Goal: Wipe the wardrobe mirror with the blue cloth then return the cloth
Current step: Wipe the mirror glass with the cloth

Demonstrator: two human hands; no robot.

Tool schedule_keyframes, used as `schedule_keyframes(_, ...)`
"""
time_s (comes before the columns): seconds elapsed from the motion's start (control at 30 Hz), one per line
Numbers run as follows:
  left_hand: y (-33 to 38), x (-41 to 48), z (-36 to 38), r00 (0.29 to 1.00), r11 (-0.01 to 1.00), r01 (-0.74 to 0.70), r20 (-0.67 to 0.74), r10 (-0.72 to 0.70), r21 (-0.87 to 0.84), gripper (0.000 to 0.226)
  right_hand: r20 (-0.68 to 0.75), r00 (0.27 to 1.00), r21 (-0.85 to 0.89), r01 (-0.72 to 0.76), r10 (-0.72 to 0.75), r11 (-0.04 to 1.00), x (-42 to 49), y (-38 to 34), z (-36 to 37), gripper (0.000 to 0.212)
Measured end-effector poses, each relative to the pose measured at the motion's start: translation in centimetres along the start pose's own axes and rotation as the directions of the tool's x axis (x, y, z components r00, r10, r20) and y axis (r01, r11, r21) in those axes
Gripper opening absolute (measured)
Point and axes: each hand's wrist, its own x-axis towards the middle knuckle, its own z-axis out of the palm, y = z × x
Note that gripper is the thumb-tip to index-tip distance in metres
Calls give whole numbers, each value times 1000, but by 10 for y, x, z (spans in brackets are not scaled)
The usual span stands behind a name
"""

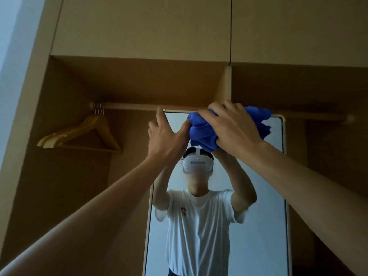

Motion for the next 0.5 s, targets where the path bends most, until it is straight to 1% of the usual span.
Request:
schedule_keyframes(0.13, 5, 12, -3, 999, 1000, -27, 33, 26, 8, 94, -14, 999, 13, -29, 29, 999, 8, 2, 4, 53)
schedule_keyframes(0.23, 7, 18, -5, 999, 999, -15, 43, 14, 33, 92, -28, 997, 66, -73, 75, 995, 9, 3, 7, 54)
schedule_keyframes(0.37, 4, 12, -2, 1000, 999, -13, 20, 12, 41, 91, -29, 994, 113, -104, 108, 988, 10, 4, 11, 56)
schedule_keyframes(0.5, -3, -2, 1, 1000, 1000, 1, -3, -1, -13, 95, -19, 994, 126, -104, 107, 987, 5, 2, 16, 62)
